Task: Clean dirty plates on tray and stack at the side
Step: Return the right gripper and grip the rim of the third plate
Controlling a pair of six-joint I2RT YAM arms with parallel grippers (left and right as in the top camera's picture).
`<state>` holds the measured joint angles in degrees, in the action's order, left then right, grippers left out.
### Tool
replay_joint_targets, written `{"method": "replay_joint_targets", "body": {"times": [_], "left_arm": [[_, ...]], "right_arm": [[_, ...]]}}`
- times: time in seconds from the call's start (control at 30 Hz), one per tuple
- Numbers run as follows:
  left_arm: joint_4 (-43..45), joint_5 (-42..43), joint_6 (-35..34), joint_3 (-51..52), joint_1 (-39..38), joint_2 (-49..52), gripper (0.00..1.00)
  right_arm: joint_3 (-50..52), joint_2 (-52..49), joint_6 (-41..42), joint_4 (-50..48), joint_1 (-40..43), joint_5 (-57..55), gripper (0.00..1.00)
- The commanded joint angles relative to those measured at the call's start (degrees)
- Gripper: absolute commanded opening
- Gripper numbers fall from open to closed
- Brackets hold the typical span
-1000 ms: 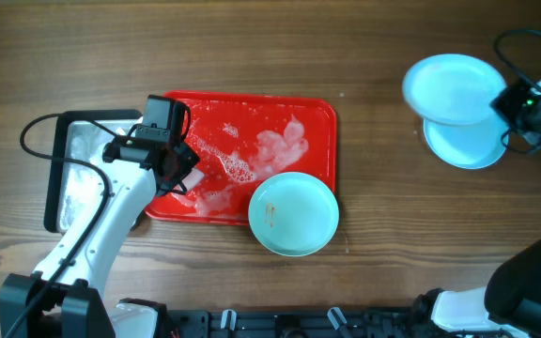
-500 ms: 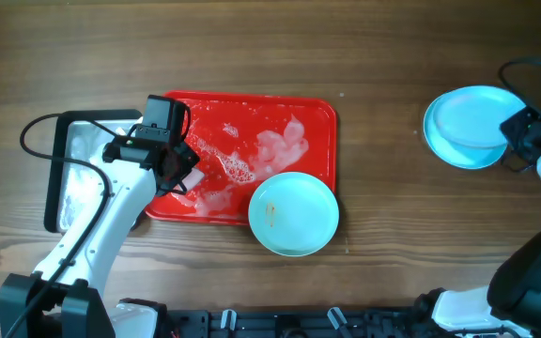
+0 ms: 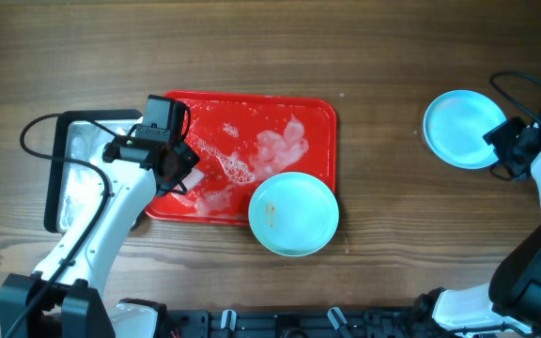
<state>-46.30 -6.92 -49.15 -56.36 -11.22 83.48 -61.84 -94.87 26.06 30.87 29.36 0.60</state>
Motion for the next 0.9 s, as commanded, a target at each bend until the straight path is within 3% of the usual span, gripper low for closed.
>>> {"method": "replay_joint_targets", "body": {"times": [0.0, 0.13, 0.37, 0.57, 0.87], "left_arm": [[-0.2, 0.5, 1.0, -0.2, 0.3, 0.4, 0.04], [-0.8, 2.6, 4.1, -0.2, 0.3, 0.4, 0.04], [-1.6, 3.0, 7.0, -0.2, 0.3, 0.4, 0.04], [-2.6, 3.1, 7.0, -0.2, 0.3, 0.4, 0.04], [-2.9, 3.1, 7.0, -0.2, 0.3, 0.4, 0.04]], "right_arm": [[-2.0, 3.4, -3.7, 2.8, 0.2, 7.2, 0.55], [-5.6, 13.7, -9.8, 11.3, -2.8, 20.6, 0.44], [-5.6, 18.9, -10.1, 16.1, -21.9, 20.7, 0.43], [-5.6, 13.7, -3.7, 16.2, -41.6, 12.9, 0.44], [-3.1, -1.4, -0.2, 25.4, -47.5, 16.3, 0.41]]}}
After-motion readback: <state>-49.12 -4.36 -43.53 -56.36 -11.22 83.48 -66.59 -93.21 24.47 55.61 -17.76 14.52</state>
